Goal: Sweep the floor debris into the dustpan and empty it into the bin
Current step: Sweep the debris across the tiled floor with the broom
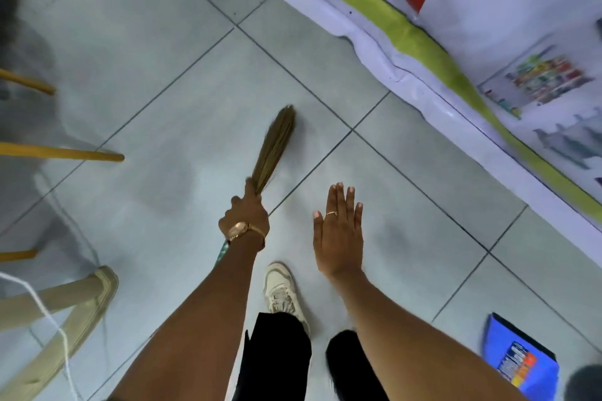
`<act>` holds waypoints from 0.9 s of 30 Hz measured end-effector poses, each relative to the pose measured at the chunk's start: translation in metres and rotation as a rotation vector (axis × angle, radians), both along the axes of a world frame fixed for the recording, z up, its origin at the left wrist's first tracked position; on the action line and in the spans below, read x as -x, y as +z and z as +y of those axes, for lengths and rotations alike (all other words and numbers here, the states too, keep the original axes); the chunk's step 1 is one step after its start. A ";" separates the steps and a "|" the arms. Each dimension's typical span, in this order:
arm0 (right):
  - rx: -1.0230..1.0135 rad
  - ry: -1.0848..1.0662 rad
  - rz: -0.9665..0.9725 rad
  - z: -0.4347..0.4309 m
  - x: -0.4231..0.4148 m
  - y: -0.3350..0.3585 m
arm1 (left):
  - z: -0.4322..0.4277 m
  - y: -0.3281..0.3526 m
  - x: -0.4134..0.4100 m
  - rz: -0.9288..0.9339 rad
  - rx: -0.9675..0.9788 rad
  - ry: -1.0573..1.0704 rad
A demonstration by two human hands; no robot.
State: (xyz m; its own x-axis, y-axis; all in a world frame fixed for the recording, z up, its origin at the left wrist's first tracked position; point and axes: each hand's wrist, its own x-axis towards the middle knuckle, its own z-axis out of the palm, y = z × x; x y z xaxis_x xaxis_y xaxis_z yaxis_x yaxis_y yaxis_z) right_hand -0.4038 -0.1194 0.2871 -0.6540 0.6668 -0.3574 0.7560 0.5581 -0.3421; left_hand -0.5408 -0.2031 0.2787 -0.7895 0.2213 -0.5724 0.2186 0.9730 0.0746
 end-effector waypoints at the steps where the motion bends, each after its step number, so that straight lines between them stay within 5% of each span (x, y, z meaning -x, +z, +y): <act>1: -0.003 -0.012 0.007 0.000 -0.010 0.005 | -0.001 0.007 -0.012 0.034 -0.020 -0.021; 11: 0.014 -0.127 -0.066 0.003 -0.238 0.008 | 0.020 0.019 -0.204 -0.048 -0.256 -0.347; 18: 0.135 -0.315 -0.437 -0.010 -0.493 0.013 | 0.036 -0.011 -0.419 -0.223 -0.201 -0.536; 27: 0.369 -0.665 -0.570 0.002 -0.603 -0.106 | 0.069 -0.119 -0.593 -0.369 -0.117 -0.693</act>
